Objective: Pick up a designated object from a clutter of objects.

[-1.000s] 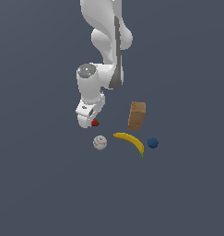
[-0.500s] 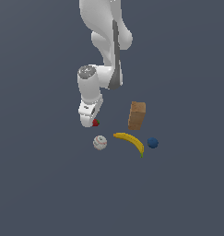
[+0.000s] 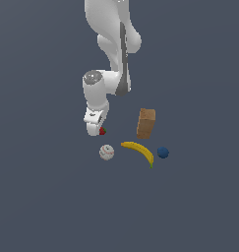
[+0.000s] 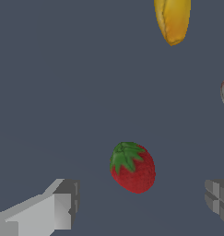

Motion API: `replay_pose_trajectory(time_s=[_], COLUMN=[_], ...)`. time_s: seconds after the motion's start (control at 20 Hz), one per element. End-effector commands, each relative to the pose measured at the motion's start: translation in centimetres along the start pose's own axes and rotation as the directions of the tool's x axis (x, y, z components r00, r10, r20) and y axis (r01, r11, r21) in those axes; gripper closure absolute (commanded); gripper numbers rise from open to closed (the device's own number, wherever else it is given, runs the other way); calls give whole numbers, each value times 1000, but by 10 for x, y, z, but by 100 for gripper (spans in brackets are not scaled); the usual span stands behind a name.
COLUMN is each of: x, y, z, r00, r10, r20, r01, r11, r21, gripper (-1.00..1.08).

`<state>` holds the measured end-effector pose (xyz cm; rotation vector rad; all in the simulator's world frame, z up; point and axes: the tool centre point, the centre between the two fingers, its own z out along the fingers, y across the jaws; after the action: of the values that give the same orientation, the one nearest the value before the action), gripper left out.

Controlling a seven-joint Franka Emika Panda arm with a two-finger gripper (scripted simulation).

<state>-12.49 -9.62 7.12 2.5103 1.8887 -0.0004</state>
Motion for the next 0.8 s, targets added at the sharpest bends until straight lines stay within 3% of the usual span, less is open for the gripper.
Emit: replay_pose_trajectory(time_s=[0.0, 0.75], x=[0, 0], y=[0, -1], z=[4, 48], r00=[1000, 1000], r10=[0, -4], r20=[0, 0], r01=[0, 4], r11=[1000, 1000], r21=[0, 0], gripper=[-92, -92])
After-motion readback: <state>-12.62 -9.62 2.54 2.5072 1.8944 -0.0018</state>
